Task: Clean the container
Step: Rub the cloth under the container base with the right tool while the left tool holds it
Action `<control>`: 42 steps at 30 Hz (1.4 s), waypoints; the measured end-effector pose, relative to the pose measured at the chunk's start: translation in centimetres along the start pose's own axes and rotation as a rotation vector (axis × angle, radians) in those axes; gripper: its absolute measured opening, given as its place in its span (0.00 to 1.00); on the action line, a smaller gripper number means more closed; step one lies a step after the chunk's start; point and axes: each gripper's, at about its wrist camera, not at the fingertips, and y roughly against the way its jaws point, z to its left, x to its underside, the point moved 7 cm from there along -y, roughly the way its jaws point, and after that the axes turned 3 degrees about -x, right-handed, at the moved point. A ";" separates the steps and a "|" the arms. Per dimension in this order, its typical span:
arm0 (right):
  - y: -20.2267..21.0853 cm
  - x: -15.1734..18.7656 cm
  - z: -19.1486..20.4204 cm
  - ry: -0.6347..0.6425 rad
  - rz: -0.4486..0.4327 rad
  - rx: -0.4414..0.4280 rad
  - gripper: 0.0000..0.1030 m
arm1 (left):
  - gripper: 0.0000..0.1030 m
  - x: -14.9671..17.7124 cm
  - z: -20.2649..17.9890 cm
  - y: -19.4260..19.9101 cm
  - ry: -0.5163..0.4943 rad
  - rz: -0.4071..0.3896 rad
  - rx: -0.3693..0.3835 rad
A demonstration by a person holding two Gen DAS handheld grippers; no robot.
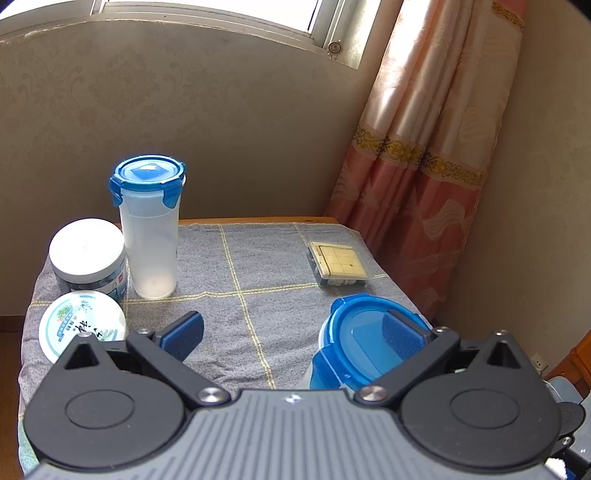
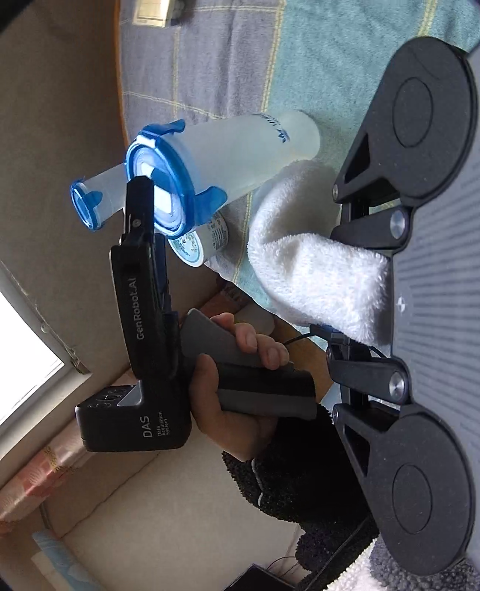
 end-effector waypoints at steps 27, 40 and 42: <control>-3.7 -1.4 -6.3 -0.141 -0.086 0.142 0.25 | 1.00 0.0 0.0 -0.4 0.011 -0.006 0.025; -3.0 -1.0 -4.0 -0.069 -0.075 0.130 0.25 | 1.00 0.1 0.0 -0.3 0.011 -0.006 0.017; -2.9 -0.9 -3.7 -0.058 -0.073 0.129 0.25 | 1.00 0.1 0.0 -0.2 0.009 -0.006 0.013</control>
